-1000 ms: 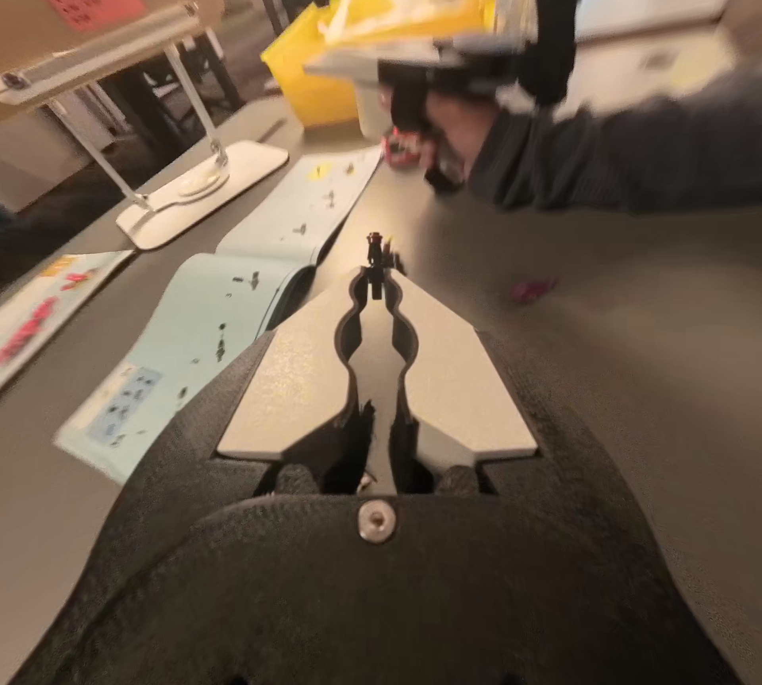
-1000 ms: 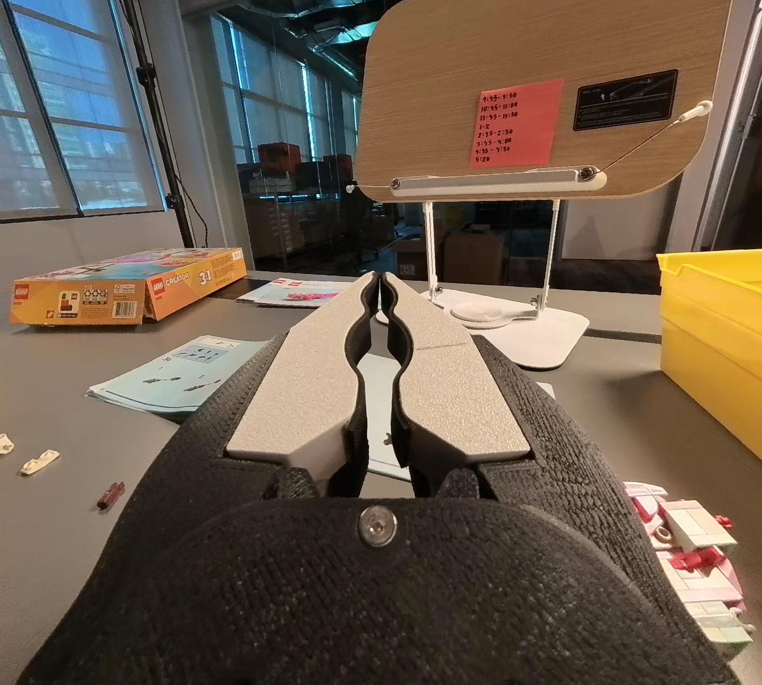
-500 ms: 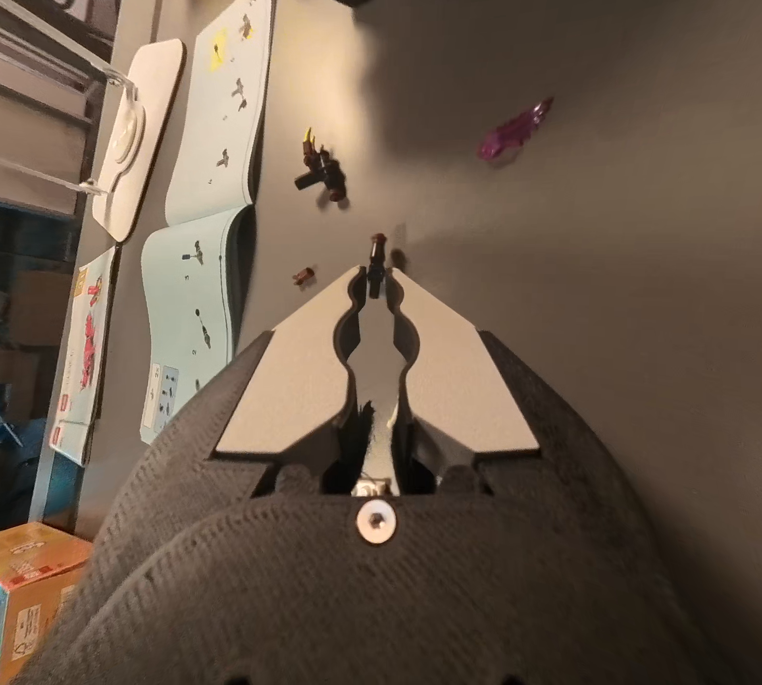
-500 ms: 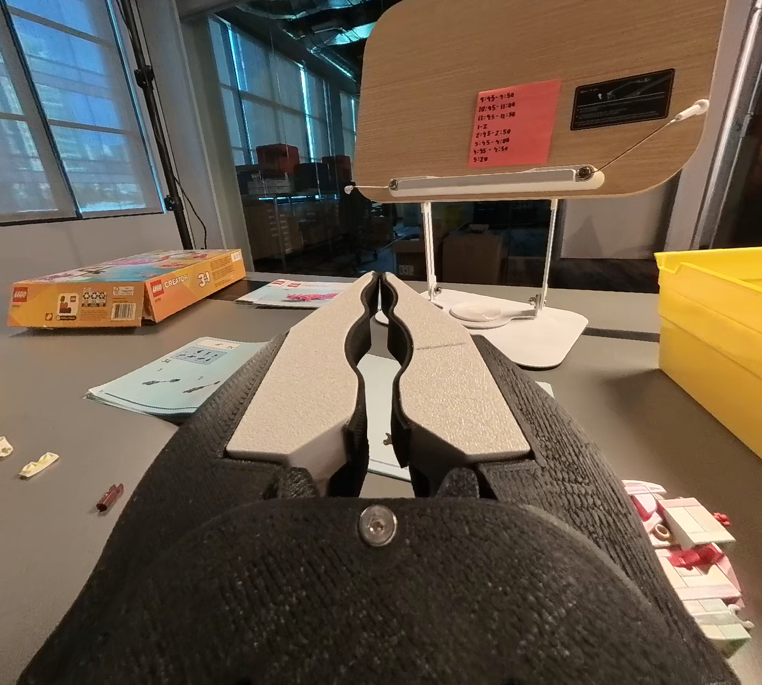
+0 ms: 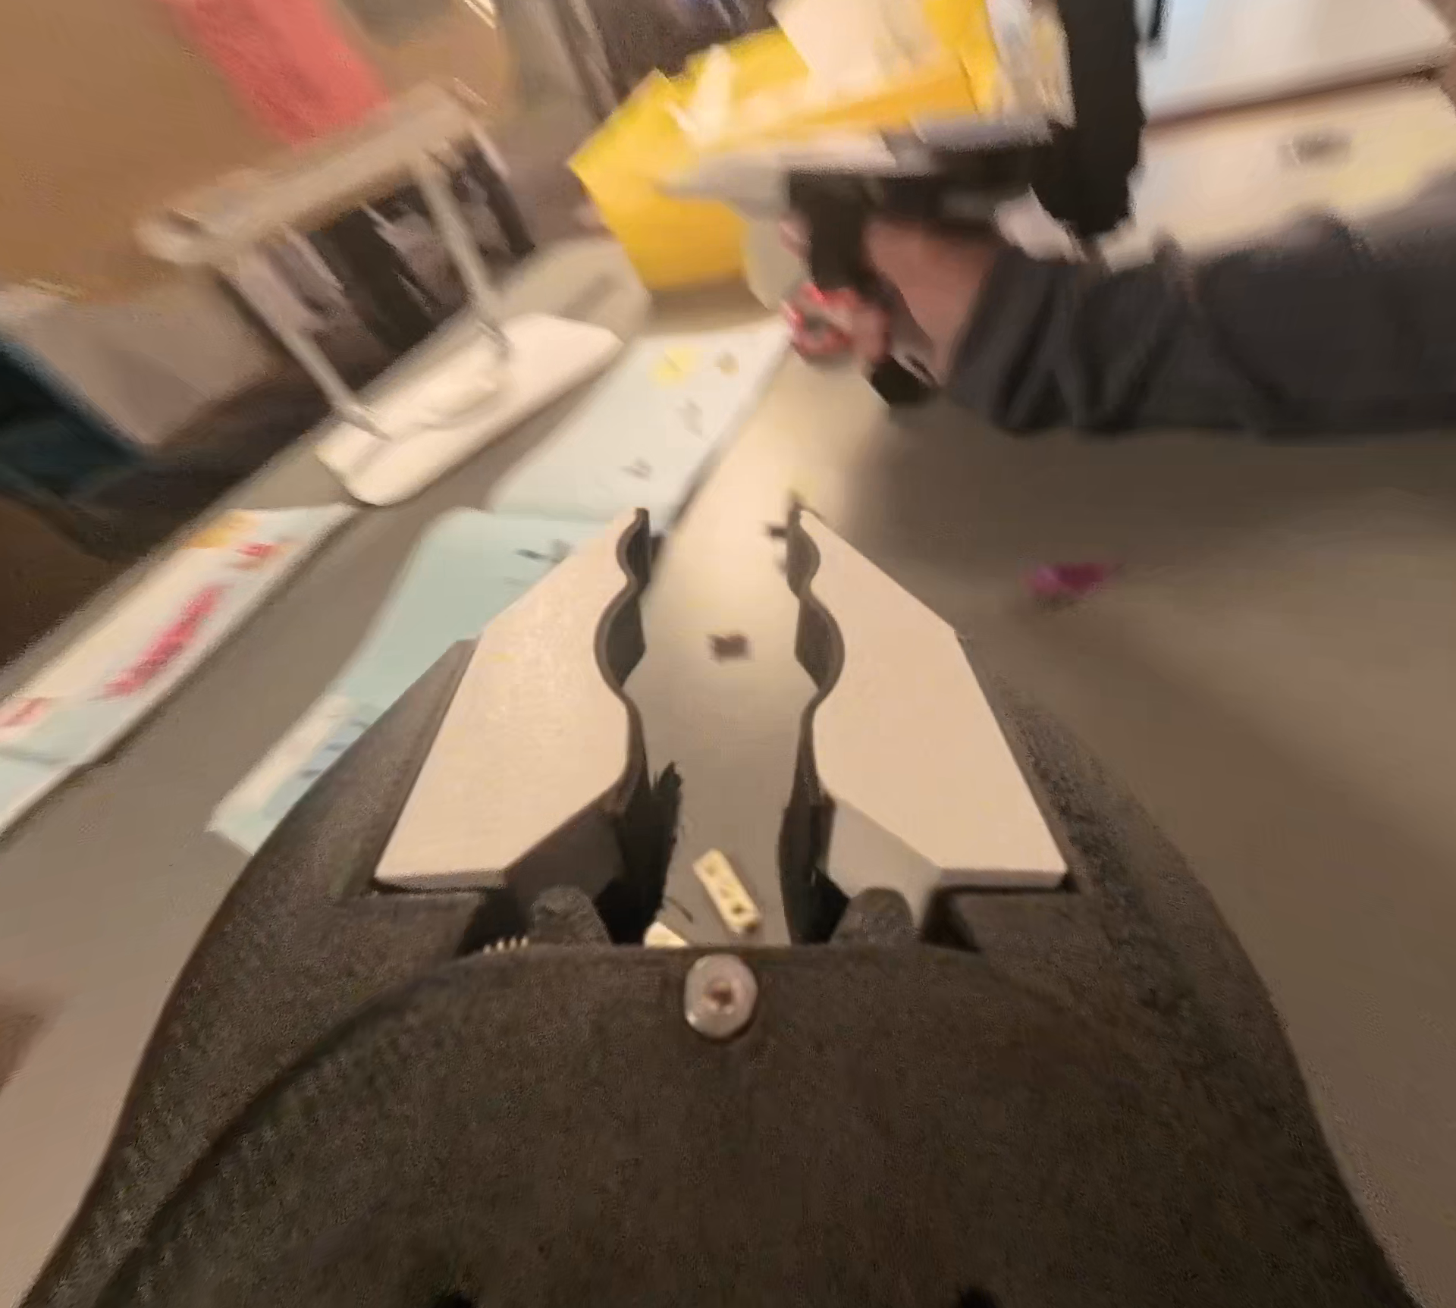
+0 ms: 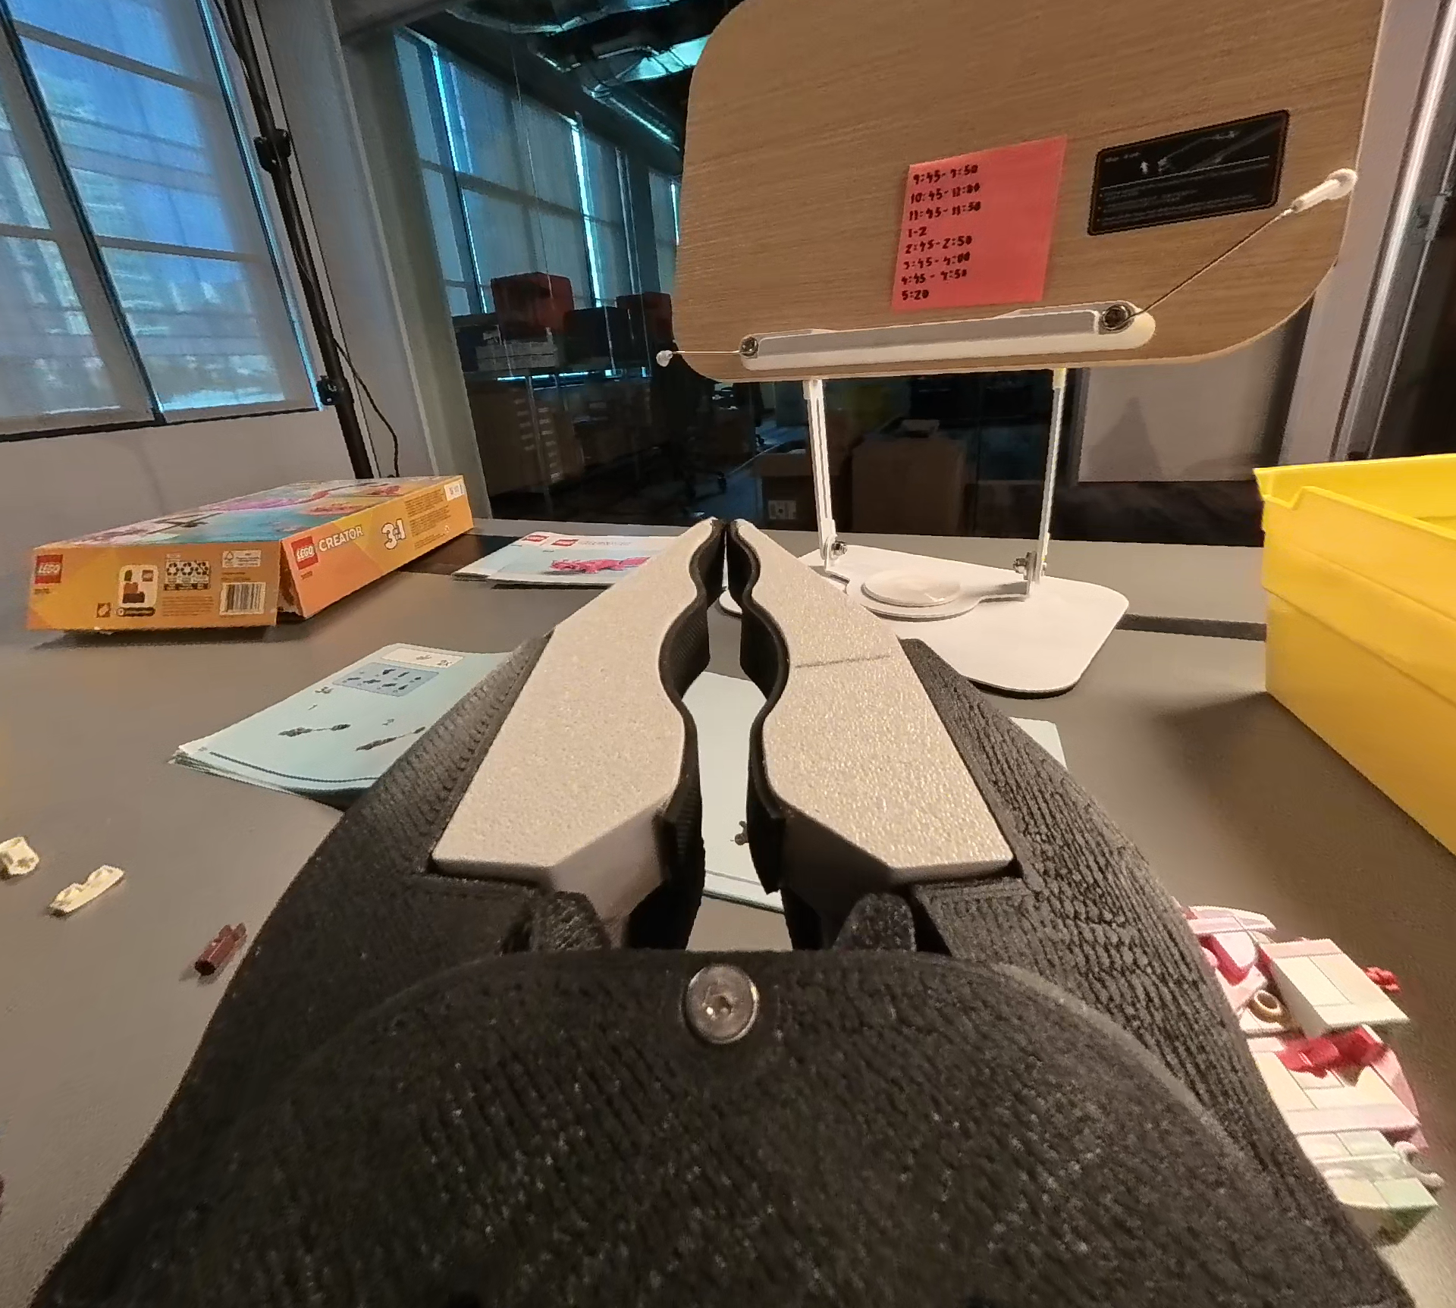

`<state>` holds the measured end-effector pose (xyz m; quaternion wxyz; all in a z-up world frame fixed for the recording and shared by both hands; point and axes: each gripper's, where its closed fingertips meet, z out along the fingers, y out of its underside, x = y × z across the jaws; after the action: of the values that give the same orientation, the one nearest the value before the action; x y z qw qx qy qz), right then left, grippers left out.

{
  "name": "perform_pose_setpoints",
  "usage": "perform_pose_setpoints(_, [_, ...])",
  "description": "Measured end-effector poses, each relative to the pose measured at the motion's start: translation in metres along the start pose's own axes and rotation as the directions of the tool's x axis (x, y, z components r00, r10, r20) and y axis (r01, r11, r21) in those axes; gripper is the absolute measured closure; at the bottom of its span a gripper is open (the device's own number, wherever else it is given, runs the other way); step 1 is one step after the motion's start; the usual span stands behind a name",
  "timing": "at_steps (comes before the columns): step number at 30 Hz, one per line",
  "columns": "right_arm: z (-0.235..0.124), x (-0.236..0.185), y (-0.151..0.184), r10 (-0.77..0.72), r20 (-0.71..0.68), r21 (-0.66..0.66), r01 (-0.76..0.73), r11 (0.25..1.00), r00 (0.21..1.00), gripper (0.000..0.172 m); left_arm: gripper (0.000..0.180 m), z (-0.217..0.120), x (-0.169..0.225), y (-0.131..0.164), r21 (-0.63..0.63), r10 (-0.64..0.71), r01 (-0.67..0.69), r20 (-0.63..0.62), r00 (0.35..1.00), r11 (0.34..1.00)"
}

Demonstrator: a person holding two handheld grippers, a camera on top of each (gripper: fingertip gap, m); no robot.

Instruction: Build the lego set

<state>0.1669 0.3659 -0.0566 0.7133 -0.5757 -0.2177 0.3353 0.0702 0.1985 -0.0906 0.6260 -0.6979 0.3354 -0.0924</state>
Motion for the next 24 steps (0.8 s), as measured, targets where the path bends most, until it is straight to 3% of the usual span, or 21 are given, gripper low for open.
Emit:
perform_pose_setpoints(3, [0.0,-0.001,0.0,-0.004,0.003,-0.001,0.004,1.0,1.0,0.172,0.15,-0.037,-0.043,-0.034,0.252,-0.053,-0.005,0.223,0.973,0.968])
perform_pose_setpoints(5, [0.0,-0.001,0.0,-0.005,0.004,-0.001,0.005,1.0,1.0,0.172,0.155,-0.061,-0.059,-0.049,0.345,-0.057,-0.069,0.341,0.938,0.936])
perform_pose_setpoints(8, [0.0,-0.002,0.0,-0.008,0.008,0.002,0.008,1.0,1.0,0.172,0.169,-0.097,-0.069,-0.074,0.389,0.004,-0.283,0.583,0.812,0.877])
perform_pose_setpoints(11, [-0.002,-0.002,-0.002,-0.011,0.01,0.019,0.01,1.0,1.0,0.172,0.173,-0.116,-0.058,-0.094,0.337,0.1,-0.445,0.694,0.713,0.83])
perform_pose_setpoints(15, [-0.002,0.002,-0.003,0.008,-0.002,0.022,-0.008,1.0,1.0,0.172,0.169,-0.152,-0.046,-0.113,0.466,-0.07,-0.338,0.664,0.744,0.818])
perform_pose_setpoints(20, [-0.002,0.005,-0.002,-0.013,-0.039,0.017,0.013,1.0,0.999,0.172,0.16,-0.196,-0.043,-0.091,0.448,-0.214,-0.106,0.605,0.767,0.888])
perform_pose_setpoints(22, [-0.002,0.005,-0.002,-0.016,-0.04,0.016,0.016,1.0,0.999,0.172,0.155,-0.23,-0.048,-0.091,0.441,-0.248,-0.077,0.631,0.735,0.894])
perform_pose_setpoints(24, [-0.001,0.004,-0.002,-0.018,-0.035,0.012,0.018,1.0,0.999,0.172,0.15,-0.275,-0.069,-0.09,0.416,-0.275,-0.081,0.724,0.633,0.906])
